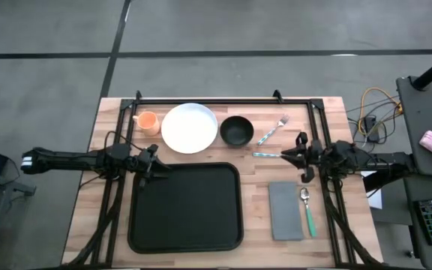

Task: Set up tray
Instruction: Put the orange cup on the top left of the black serving tray

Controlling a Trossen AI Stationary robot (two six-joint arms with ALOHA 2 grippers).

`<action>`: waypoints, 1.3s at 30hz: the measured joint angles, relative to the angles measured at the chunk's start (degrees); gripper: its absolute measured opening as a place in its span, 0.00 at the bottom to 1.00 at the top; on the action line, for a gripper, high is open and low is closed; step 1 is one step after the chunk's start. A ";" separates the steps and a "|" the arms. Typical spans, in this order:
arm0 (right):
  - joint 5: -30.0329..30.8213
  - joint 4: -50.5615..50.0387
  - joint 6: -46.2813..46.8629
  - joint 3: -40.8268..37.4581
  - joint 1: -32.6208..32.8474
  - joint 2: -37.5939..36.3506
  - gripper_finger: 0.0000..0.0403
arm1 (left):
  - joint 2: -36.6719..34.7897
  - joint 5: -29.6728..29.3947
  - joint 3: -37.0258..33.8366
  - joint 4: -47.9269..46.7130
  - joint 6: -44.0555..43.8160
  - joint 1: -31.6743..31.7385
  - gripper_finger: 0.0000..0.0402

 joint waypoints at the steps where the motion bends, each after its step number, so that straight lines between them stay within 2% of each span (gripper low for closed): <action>1: 0.00 1.00 1.39 0.00 0.02 0.04 0.16 | 0.02 0.00 0.00 -0.04 0.02 0.00 0.38; 13: 0.00 10.36 3.93 0.00 0.03 0.01 0.16 | 0.39 -0.16 0.00 -0.24 -0.12 0.00 0.38; 17: 0.02 10.59 6.95 0.00 0.03 0.02 0.16 | 0.40 -0.45 0.00 -0.46 -0.13 0.00 0.38; 20: 0.02 12.73 11.67 0.00 0.03 0.05 0.16 | 0.37 -2.83 0.00 -0.14 -2.68 0.00 0.38; 26: 6.56 11.93 22.57 0.00 0.03 0.14 0.16 | 0.35 -9.82 0.22 6.64 -20.08 0.02 0.38; 31: 10.32 10.27 19.01 0.00 0.02 2.64 0.16 | 0.35 -11.31 0.31 14.22 -18.28 0.02 0.38; 39: 11.70 9.69 18.76 -0.02 0.03 11.95 0.27 | 0.37 -16.86 0.65 23.38 -17.91 0.00 0.38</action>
